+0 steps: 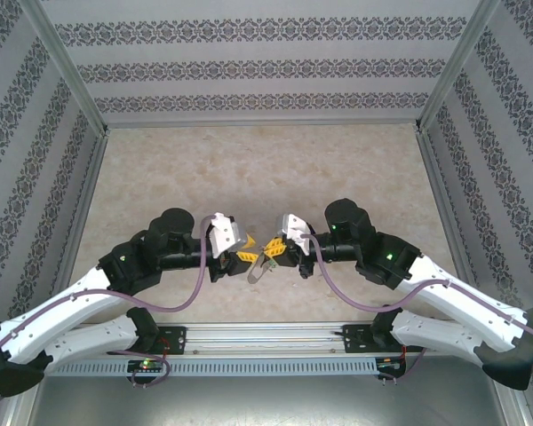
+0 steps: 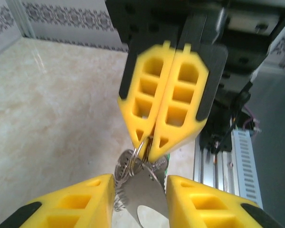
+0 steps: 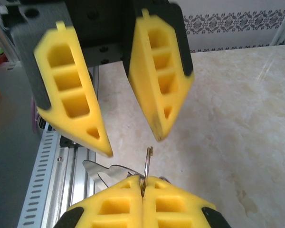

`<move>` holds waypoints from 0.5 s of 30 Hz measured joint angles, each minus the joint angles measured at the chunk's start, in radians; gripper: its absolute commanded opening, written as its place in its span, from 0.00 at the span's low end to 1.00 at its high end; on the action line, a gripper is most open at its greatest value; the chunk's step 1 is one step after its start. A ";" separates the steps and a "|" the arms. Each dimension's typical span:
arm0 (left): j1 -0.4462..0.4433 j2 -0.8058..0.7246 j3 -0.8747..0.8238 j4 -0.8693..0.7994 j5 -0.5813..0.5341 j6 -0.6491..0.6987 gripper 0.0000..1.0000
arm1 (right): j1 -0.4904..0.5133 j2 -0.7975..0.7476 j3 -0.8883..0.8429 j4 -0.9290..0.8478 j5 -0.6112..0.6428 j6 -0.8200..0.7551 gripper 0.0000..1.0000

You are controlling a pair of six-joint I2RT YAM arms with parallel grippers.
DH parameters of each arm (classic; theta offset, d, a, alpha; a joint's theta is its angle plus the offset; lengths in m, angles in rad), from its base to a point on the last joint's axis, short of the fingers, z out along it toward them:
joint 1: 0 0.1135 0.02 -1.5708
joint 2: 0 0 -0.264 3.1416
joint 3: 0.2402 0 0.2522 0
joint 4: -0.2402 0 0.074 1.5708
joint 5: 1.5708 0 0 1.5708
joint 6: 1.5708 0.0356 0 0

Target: Put the keys on the keyring

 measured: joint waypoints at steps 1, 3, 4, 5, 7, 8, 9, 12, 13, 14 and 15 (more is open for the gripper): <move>-0.003 0.009 0.005 -0.014 0.000 0.005 0.35 | 0.001 0.000 0.003 -0.006 0.002 -0.003 0.00; -0.005 0.019 0.008 -0.034 0.000 0.015 0.35 | 0.005 0.001 0.007 -0.020 0.002 -0.007 0.00; -0.005 0.021 0.008 -0.042 0.000 0.021 0.35 | 0.007 0.004 0.008 -0.026 0.002 -0.009 0.00; -0.005 0.021 0.010 -0.049 0.001 0.026 0.35 | 0.010 0.007 0.009 -0.031 0.002 -0.011 0.00; -0.005 0.022 0.012 -0.057 0.003 0.032 0.35 | 0.012 0.018 0.011 -0.043 0.004 -0.013 0.00; -0.005 0.022 0.013 -0.060 0.003 0.035 0.35 | 0.013 0.024 0.012 -0.049 0.006 -0.014 0.00; -0.006 0.022 0.015 -0.061 0.003 0.038 0.35 | 0.013 0.030 0.013 -0.054 0.006 -0.015 0.00; -0.011 0.022 0.020 -0.064 0.003 0.047 0.33 | 0.013 0.045 0.020 -0.069 0.006 -0.018 0.00; -0.011 0.023 0.021 -0.064 0.003 0.049 0.33 | 0.013 0.048 0.022 -0.070 0.006 -0.019 0.00; -0.011 0.024 0.023 -0.064 0.004 0.049 0.33 | 0.013 0.048 0.024 -0.073 0.005 -0.021 0.00; -0.011 0.025 0.023 -0.064 0.005 0.050 0.33 | 0.013 0.048 0.024 -0.073 0.005 -0.022 0.00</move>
